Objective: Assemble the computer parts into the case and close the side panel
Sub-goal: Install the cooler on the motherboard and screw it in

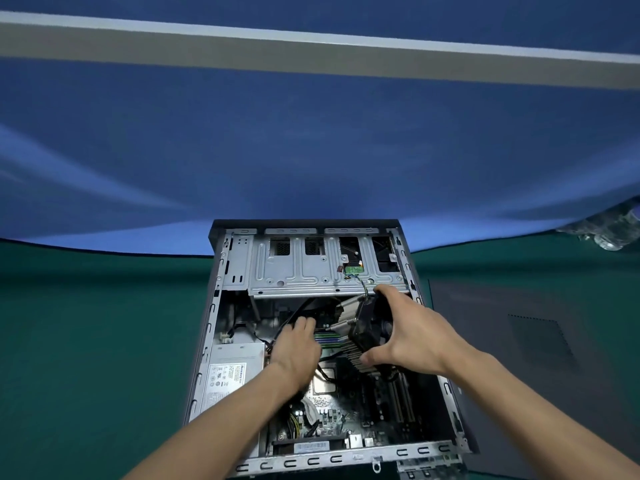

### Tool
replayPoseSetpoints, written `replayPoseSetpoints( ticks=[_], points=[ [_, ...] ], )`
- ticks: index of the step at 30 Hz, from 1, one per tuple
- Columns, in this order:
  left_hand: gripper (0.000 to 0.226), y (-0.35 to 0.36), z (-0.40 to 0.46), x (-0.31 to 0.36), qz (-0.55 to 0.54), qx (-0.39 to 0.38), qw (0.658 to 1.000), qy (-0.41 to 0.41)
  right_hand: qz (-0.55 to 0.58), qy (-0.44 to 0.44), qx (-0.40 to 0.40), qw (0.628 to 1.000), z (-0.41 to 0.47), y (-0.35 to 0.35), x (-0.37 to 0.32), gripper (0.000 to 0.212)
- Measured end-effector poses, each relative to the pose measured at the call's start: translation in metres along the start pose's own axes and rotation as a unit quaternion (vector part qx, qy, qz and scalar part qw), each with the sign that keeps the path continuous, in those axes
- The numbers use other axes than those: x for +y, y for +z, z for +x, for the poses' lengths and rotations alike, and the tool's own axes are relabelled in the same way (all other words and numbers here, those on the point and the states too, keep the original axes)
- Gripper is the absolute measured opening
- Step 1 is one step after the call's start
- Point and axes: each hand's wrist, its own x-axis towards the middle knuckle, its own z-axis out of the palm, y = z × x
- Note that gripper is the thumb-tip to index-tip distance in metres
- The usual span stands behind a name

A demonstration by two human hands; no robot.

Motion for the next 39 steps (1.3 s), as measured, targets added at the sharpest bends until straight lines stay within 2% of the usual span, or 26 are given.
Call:
replayPoseSetpoints(
  ticks=[2, 6, 8, 13, 16, 20, 23, 27, 30, 32, 35, 37, 39],
  points=[
    [0.027, 0.003, 0.004, 0.003, 0.044, 0.025, 0.998, 0.032, -0.007, -0.003, -0.005, 1.0, 0.003, 0.001, 0.0, 0.119],
    [0.029, 0.008, 0.009, 0.004, 0.013, -0.053, 0.995, 0.089, 0.018, -0.004, -0.012, 1.0, 0.004, -0.001, 0.004, 0.119],
    [0.028, 0.008, 0.008, 0.005, -0.002, -0.06, 0.994, 0.095, 0.034, -0.008, -0.017, 0.999, 0.004, -0.004, 0.006, 0.118],
    [0.028, 0.009, 0.009, 0.005, -0.015, -0.06, 0.996, 0.071, 0.049, -0.014, -0.021, 0.998, 0.001, -0.006, 0.009, 0.109],
    [0.035, 0.011, 0.014, 0.006, -0.038, -0.042, 0.998, 0.039, 0.054, -0.007, -0.024, 0.998, -0.001, -0.006, 0.01, 0.112],
    [0.022, 0.01, 0.016, 0.007, -0.03, -0.054, 0.998, 0.02, 0.062, 0.001, -0.027, 0.998, -0.006, -0.003, 0.011, 0.109],
    [0.022, 0.012, 0.017, 0.006, -0.024, -0.056, 0.998, 0.015, 0.056, -0.004, -0.028, 0.998, -0.009, -0.001, 0.012, 0.115],
    [0.02, 0.004, 0.017, 0.001, -0.142, 0.007, 0.989, -0.038, 0.041, -0.018, -0.03, 0.999, -0.014, -0.003, 0.011, 0.117],
    [0.01, -0.007, 0.013, -0.008, -0.283, 0.075, 0.953, -0.081, 0.04, -0.03, -0.057, 0.997, -0.017, -0.005, 0.011, 0.115],
    [0.007, -0.013, 0.01, -0.013, -0.371, 0.067, 0.919, -0.111, 0.036, -0.05, -0.086, 0.994, -0.019, -0.004, 0.007, 0.114],
    [0.01, -0.02, 0.007, -0.019, -0.528, 0.043, 0.838, -0.129, 0.059, -0.078, -0.125, 0.987, -0.018, 0.004, -0.003, 0.114],
    [0.011, -0.026, 0.005, -0.024, -0.582, 0.05, 0.802, -0.126, 0.075, -0.083, -0.141, 0.984, -0.015, 0.011, -0.009, 0.115],
    [0.023, -0.034, 0.003, -0.027, -0.634, 0.044, 0.762, -0.127, 0.096, -0.078, -0.152, 0.981, -0.012, 0.017, -0.013, 0.115]
  ],
)
